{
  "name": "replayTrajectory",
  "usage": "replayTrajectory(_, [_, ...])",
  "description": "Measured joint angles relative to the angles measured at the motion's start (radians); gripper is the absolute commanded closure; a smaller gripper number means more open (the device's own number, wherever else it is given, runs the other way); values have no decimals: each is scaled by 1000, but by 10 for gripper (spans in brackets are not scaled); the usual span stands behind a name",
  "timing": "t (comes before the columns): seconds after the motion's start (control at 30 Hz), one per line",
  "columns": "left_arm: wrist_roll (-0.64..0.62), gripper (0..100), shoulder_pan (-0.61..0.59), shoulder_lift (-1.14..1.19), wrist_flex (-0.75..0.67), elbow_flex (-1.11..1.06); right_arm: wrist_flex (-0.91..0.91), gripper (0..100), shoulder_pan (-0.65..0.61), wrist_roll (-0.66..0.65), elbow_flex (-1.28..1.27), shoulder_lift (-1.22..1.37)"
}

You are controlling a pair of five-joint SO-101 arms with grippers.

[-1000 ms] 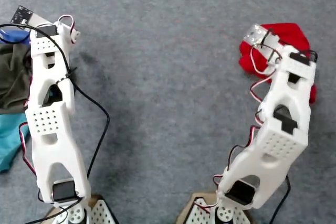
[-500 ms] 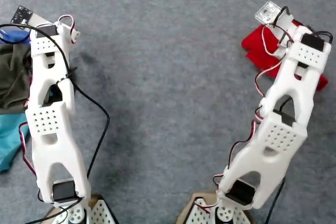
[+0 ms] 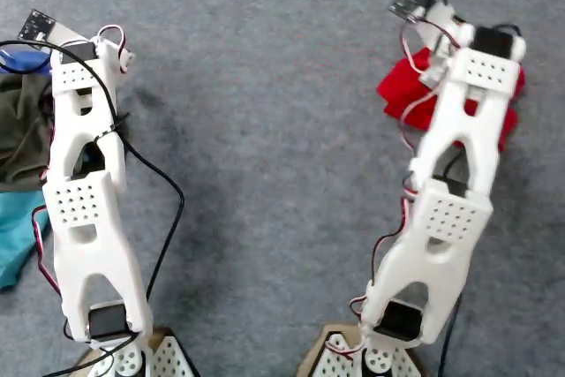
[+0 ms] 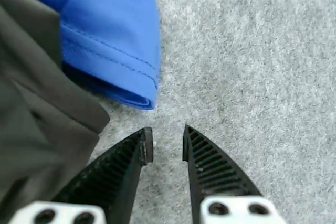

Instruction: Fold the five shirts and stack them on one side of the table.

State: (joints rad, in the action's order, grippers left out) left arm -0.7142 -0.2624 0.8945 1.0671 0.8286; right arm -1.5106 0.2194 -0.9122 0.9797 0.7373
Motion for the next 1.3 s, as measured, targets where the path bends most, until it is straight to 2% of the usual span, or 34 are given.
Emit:
replayTrajectory(0.17, [0, 893, -3, 0, 0, 0, -238, 993, -163, 89, 238, -68])
replayTrajectory(0.33, [-3, 893, -78, 0, 5, -6, -261, 993, -414, 186, 256, -233])
replayTrajectory(0.47, [-2, 893, -118, 0, 106, -6, -261, 993, -621, 247, 172, -422])
replayTrajectory(0.57, [-5, 893, -167, 0, 213, 46, -261, 992, -700, 298, 155, -554])
replayTrajectory(0.73, [8, 893, -239, 0, 433, 178, -241, 991, -663, 371, 130, -674])
replayTrajectory(0.93, [49, 893, -239, 0, 608, 331, -124, 991, -446, 402, -40, -545])
replayTrajectory(1.07, [86, 893, -186, -2, 643, 358, -8, 990, -348, 379, -161, -374])
replayTrajectory(1.3, [189, 889, -15, -2, 658, 364, 143, 990, -270, 358, -219, -43])
